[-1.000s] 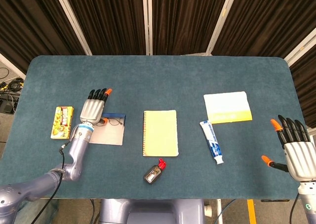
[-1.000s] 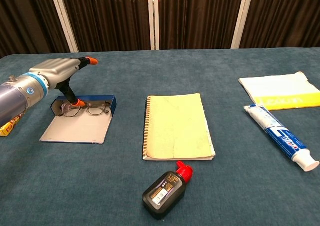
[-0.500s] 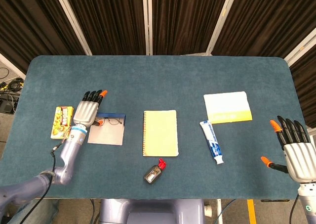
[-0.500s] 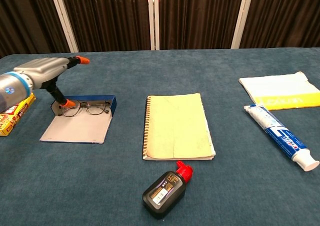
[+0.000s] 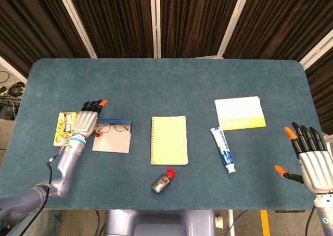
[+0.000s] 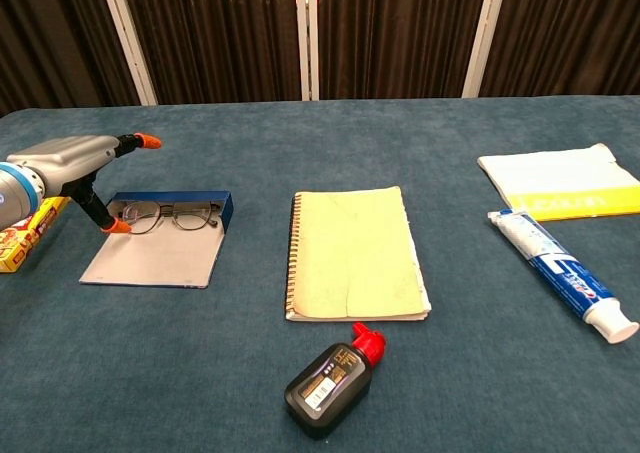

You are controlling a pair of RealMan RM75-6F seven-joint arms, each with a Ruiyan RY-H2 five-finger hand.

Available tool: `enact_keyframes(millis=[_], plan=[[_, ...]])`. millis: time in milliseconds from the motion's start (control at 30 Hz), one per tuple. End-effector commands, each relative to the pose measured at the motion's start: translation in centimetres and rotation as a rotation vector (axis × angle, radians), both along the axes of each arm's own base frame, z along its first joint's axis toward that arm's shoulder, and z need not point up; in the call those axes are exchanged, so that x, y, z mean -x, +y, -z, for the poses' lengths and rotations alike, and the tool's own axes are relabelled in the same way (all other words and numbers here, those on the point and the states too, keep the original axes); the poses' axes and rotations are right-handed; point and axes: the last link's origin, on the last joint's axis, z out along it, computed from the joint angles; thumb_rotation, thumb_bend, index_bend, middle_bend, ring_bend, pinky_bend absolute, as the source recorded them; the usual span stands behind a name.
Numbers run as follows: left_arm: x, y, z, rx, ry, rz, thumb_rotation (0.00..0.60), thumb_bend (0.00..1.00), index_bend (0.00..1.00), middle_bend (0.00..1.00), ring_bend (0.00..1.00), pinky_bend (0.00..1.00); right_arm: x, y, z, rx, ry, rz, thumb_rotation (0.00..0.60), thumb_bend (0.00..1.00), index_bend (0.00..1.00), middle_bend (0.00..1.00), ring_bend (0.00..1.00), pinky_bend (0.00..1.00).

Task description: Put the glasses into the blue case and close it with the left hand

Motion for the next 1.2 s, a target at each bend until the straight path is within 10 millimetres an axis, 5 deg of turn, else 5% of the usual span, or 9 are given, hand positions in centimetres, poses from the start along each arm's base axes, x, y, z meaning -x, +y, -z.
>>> enact_keyframes(millis=[33, 700, 1200], plan=[[0.0, 0.1, 0.3, 0.008, -0.008, -0.005, 0.6, 0.19, 0.0, 0.0, 0.0, 0.0, 0.0, 0.0, 0.0, -0.001, 0.0, 0.0, 0.6, 0.0, 0.0, 0.0, 0.0, 0.0], [-0.3, 0.8, 0.5, -0.033, -0.047, 0.007, 0.6, 0.19, 0.0, 0.0, 0.0, 0.0, 0.1, -0.2, 0.1, -0.001, 0.004, 0.008, 0.6, 0.0, 0.0, 0.0, 0.0, 0.0], [0.4, -5.9, -2.5, 0.033, -0.048, 0.126, 0.6, 0.19, 0.06, 0.0, 0.0, 0.0, -0.1, 0.2, 0.1, -0.015, -0.011, -0.006, 0.6, 0.0, 0.0, 0.0, 0.0, 0.0]])
